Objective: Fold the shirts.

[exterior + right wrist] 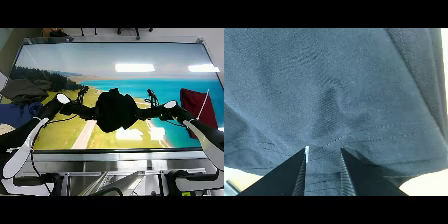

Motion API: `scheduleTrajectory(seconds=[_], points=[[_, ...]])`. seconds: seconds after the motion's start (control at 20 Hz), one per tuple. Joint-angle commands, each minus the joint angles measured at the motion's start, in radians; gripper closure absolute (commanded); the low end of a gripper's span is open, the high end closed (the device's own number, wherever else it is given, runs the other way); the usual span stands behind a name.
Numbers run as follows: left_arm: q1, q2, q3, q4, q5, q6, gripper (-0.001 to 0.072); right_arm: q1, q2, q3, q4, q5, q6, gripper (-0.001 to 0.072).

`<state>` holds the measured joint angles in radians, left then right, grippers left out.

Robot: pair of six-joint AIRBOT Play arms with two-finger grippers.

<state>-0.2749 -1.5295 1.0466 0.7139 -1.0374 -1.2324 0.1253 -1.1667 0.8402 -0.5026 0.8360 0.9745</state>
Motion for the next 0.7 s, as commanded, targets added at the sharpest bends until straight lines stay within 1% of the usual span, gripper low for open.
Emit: scheduleTrajectory(seconds=[0.0,0.05,0.1,0.2,0.25,0.3,0.4,0.5,0.65], points=[[-0.001,-0.003,0.013,0.001,-0.099,0.002,0.0153,0.001,-0.001,0.001,0.011,0.003,-0.003,0.0465],[-0.001,-0.003,0.013,0.002,-0.117,0.002,0.028,0.001,0.001,0.001,0.01,0.005,-0.003,0.0465],[-0.001,-0.003,0.013,0.002,-0.132,0.004,0.0357,0.001,0.001,0.002,0.01,0.01,-0.003,0.0464],[-0.001,-0.003,0.013,0.002,-0.155,0.005,0.0356,-0.006,0.004,0.002,0.01,0.03,-0.003,0.0447],[-0.001,-0.003,0.013,0.003,-0.175,0.005,0.0356,-0.02,0.01,0.003,0.01,0.054,-0.003,0.0369],[0.0,-0.003,0.013,0.01,-0.197,0.005,0.0356,-0.044,0.021,0.003,0.01,0.086,-0.003,0.0272],[0.004,-0.003,0.013,0.065,-0.238,0.003,0.0356,-0.122,0.058,0.003,0.009,0.171,0.01,0.0275],[0.008,-0.003,0.012,0.119,-0.249,-0.006,0.0356,-0.194,0.083,0.003,-0.01,0.209,0.024,0.0275],[-0.003,-0.003,0.013,0.12,-0.169,-0.007,0.0356,-0.223,0.067,0.002,-0.016,0.203,0.024,0.0275]])
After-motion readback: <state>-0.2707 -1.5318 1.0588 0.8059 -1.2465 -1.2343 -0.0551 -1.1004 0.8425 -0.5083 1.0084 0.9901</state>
